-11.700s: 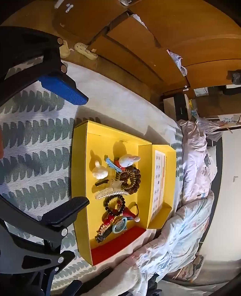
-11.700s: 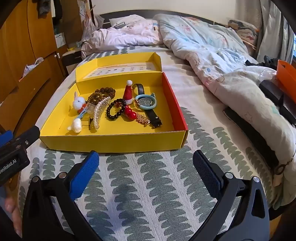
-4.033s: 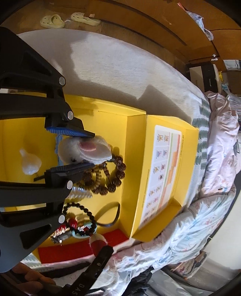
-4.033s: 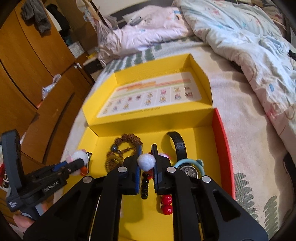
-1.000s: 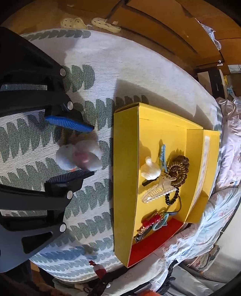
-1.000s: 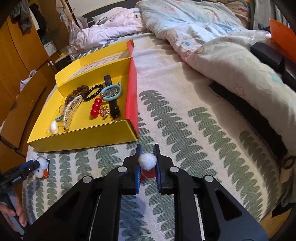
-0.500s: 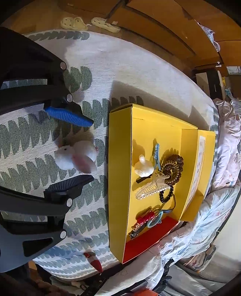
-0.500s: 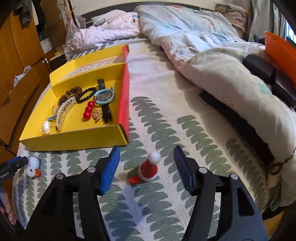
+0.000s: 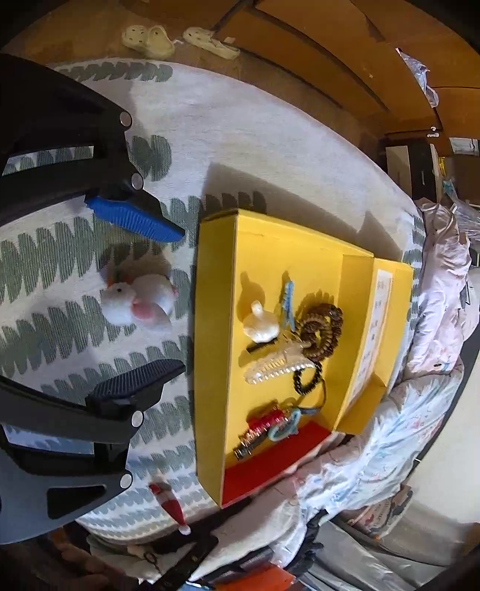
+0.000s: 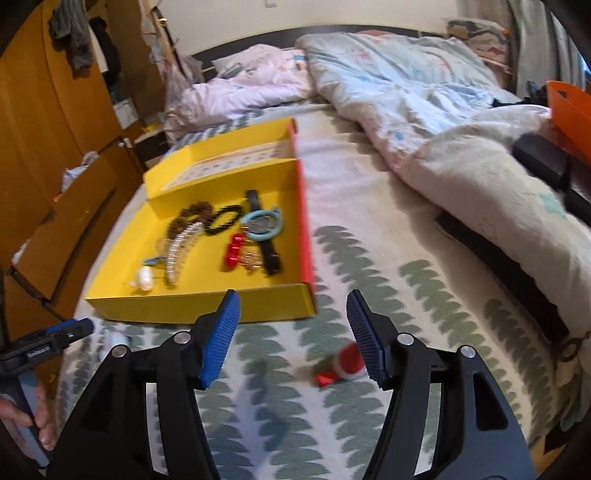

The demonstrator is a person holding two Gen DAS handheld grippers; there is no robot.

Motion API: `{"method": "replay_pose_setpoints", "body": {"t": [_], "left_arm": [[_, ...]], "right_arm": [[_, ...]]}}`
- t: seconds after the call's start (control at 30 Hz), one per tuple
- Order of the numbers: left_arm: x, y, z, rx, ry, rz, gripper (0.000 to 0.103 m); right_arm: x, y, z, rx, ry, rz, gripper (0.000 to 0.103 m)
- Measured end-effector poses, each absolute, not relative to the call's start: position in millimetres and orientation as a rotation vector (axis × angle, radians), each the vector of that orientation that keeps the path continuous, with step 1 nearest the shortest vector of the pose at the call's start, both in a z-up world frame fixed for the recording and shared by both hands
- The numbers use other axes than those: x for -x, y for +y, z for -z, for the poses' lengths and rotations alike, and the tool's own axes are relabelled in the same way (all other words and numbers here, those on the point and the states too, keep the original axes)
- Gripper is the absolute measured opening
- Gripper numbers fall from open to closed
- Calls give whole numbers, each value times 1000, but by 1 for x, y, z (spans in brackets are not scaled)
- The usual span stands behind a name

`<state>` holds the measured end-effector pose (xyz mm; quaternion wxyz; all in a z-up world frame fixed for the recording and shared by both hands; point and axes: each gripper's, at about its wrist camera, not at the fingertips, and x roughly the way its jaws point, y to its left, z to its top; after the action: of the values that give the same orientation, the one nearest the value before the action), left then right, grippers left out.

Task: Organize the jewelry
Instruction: 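Set bunny on bedspread and open left tool while right tool releases Santa figurine, then move left tool to pearl claw clip while right tool moves to blue bangle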

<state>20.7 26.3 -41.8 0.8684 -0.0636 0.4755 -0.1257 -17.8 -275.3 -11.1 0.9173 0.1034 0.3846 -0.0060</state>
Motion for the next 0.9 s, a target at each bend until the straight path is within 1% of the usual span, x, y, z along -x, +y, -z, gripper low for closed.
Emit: {"method": "replay_pose_setpoints", "body": {"t": [0.07,0.1,0.17,0.33,0.43,0.63,0.9], "left_arm": [[-23,23,36,139,987,275,67],[-25,20,34,138,983,277,71],[-30,14,29,132,976,282,74],[-57,-5,23,108,992,291,74],[-75,-15,29,95,1023,284,76],[-115,-26,51,133,1156,270,76],[-144,-41,60,111,1186,249,76]], "right_arm": [[8,-268,8,-216,798,-30,63],[3,-264,7,-212,803,-45,63],[-11,-254,5,-200,816,-88,63],[-48,-234,13,-177,884,-152,63],[-74,-230,21,-173,931,-148,63],[-113,-232,32,-201,988,-148,63],[-155,-227,42,-189,1040,-147,63]]}}
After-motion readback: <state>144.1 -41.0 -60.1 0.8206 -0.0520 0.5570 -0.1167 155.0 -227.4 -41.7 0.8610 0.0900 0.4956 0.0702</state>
